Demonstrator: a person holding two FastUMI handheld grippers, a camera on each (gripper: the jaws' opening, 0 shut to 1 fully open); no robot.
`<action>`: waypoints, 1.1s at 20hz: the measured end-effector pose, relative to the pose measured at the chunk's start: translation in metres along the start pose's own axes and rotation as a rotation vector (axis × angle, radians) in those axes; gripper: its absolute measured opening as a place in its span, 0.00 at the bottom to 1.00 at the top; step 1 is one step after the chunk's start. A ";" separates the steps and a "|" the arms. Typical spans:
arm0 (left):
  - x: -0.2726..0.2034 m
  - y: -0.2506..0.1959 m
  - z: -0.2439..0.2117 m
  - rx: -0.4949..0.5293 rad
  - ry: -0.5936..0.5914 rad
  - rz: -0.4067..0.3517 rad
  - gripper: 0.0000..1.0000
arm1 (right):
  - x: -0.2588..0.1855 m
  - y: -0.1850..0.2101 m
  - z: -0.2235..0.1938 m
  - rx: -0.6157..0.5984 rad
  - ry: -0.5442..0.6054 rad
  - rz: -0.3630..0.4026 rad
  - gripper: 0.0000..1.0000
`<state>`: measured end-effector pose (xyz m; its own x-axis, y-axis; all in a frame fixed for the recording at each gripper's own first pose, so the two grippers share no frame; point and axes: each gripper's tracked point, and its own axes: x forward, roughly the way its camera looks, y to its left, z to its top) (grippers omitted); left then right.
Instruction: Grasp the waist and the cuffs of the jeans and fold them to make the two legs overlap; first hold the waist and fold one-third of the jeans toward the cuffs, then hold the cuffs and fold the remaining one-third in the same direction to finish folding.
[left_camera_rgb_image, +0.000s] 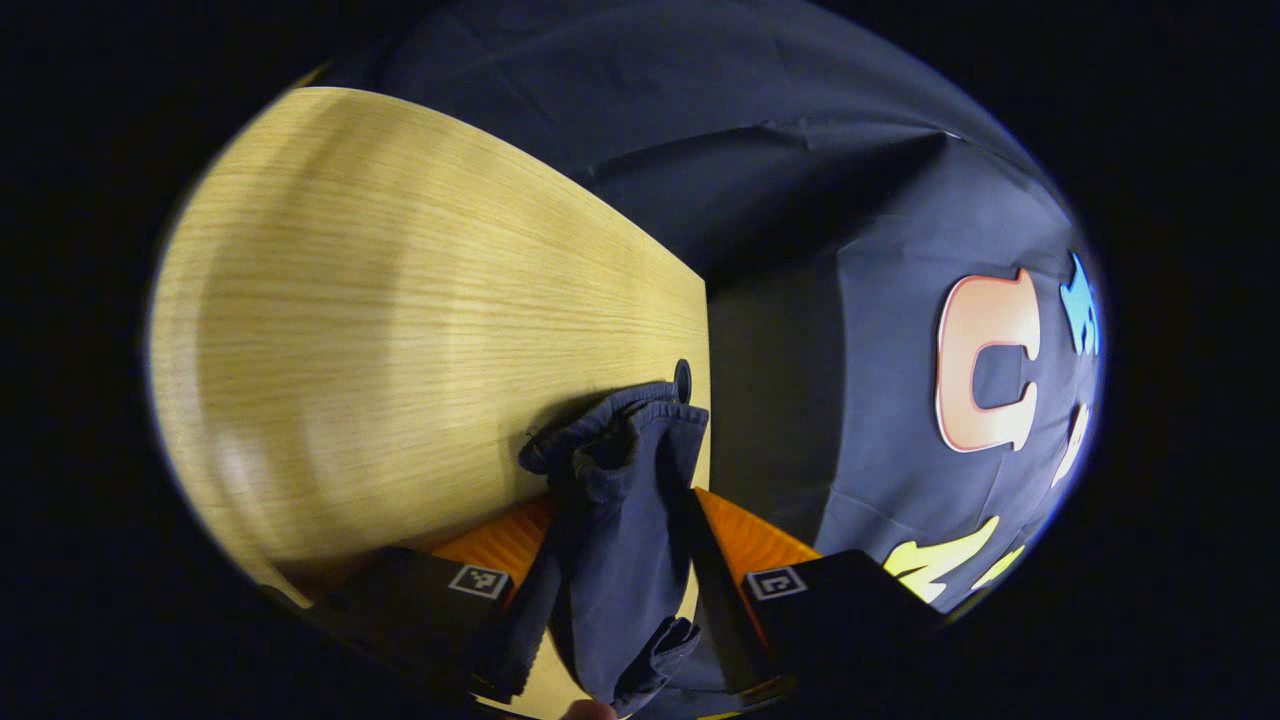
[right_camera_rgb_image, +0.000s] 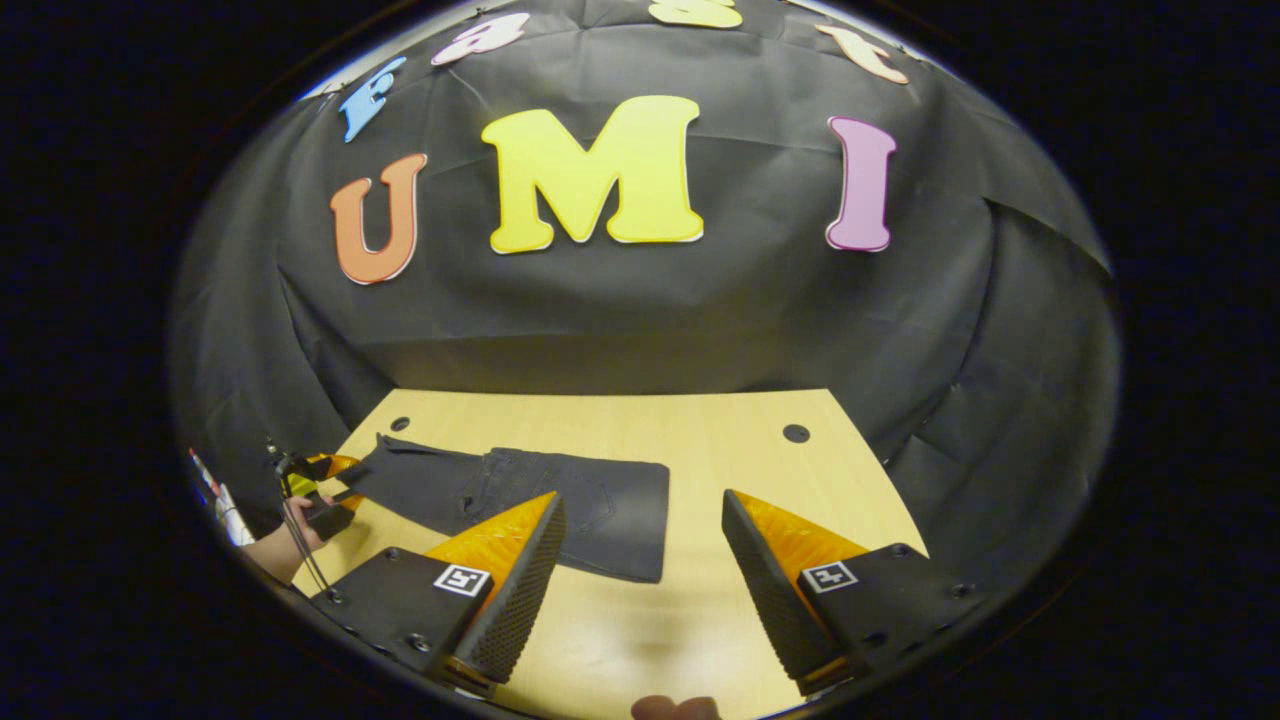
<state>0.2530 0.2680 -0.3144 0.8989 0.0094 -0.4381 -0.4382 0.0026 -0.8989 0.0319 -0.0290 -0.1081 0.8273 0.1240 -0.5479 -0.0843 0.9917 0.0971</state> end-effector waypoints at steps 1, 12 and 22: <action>0.001 0.001 0.000 0.007 0.001 0.002 0.67 | -0.001 -0.001 0.000 0.007 -0.002 -0.002 0.97; -0.004 -0.019 -0.003 0.109 -0.032 0.026 0.09 | -0.021 -0.029 -0.008 0.050 -0.013 -0.020 0.97; -0.050 -0.175 -0.125 0.473 0.027 -0.149 0.06 | -0.057 -0.062 -0.012 0.127 -0.063 -0.037 0.93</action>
<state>0.2854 0.1419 -0.1361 0.9492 -0.0520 -0.3104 -0.2540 0.4558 -0.8531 -0.0167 -0.0976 -0.0929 0.8621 0.0814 -0.5001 0.0141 0.9828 0.1843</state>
